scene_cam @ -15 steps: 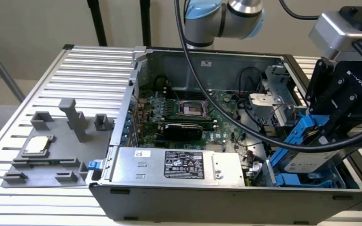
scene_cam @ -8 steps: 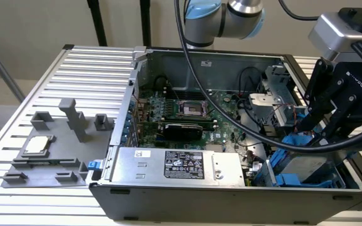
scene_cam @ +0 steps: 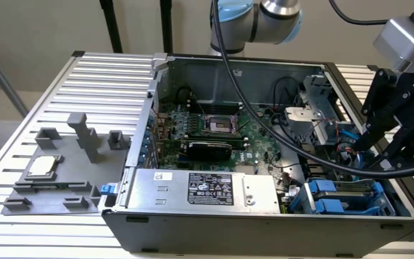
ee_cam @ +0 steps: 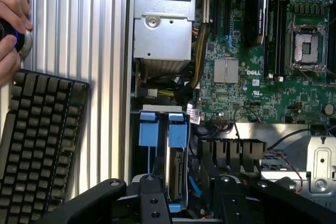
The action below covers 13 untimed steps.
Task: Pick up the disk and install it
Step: 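Insert the disk into the insertion slot, then insert the first disk wire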
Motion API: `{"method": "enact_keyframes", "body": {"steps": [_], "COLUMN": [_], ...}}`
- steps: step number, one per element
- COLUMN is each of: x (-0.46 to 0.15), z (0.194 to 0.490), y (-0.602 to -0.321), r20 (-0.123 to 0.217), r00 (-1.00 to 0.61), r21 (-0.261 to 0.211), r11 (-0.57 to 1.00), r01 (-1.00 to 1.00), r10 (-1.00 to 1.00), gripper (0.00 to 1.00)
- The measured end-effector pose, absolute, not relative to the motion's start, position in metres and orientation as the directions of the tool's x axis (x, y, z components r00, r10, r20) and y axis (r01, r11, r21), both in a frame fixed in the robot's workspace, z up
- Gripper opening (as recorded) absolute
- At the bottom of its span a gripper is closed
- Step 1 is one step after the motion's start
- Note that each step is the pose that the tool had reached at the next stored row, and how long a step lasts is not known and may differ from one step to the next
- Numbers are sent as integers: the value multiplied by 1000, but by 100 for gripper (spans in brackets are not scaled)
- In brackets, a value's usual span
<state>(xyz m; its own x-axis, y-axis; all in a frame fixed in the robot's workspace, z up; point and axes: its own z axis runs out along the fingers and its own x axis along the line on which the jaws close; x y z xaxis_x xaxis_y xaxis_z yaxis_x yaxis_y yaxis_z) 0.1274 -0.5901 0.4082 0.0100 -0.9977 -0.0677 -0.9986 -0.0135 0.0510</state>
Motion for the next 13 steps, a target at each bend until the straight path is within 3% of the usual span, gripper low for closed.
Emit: {"method": "enact_keyframes", "body": {"steps": [3,8,13], "x": [130,130,130], "z": [408,408,408], "y": [-590,-590,-590], "r20": [-68,-68,-68], "r00": [10,10,10], "r21": [51,51,51], "r11": [-13,-13,-13], "r01": [-999,-999,-999], "r10": [-998,-998,-998], "gripper": [38,19,19]}}
